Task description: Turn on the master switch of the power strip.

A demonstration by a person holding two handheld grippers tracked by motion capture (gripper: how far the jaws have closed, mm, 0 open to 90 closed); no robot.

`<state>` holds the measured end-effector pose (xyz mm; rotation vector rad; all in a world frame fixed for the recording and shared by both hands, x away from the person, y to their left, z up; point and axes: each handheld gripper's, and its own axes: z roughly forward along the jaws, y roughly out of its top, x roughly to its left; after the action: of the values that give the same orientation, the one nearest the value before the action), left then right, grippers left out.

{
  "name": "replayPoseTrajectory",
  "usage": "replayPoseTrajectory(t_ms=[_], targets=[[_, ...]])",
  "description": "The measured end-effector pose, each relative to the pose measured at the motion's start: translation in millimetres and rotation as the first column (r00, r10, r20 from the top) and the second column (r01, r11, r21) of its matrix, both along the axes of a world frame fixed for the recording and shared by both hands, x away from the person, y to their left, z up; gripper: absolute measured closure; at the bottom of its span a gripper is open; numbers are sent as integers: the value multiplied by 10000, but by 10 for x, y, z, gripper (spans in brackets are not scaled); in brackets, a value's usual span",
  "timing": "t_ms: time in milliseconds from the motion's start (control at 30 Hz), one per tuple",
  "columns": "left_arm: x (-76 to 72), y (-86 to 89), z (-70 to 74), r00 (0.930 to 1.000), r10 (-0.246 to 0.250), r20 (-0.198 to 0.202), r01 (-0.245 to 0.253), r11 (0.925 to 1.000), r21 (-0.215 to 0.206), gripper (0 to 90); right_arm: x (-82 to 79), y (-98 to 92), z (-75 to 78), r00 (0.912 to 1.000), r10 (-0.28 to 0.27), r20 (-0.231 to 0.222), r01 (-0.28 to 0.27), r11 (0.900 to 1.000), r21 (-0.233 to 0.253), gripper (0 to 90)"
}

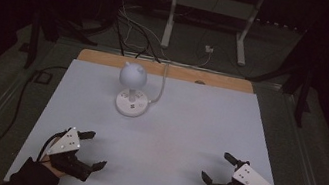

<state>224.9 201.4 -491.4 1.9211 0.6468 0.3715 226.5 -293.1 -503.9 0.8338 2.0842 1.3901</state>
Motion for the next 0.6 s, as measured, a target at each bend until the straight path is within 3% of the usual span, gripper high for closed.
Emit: replayPoseTrajectory(t_ms=[233,600], targets=[[65,-29,137,10000,-18,97,20,9998,-199,0,7,2,-4,10000,37,-25,-37,10000,30,0],[228,-121,337,9998,-64,176,67,9998,-183,0,8,-4,-2,10000,46,-22,-46,9999,99,0]])
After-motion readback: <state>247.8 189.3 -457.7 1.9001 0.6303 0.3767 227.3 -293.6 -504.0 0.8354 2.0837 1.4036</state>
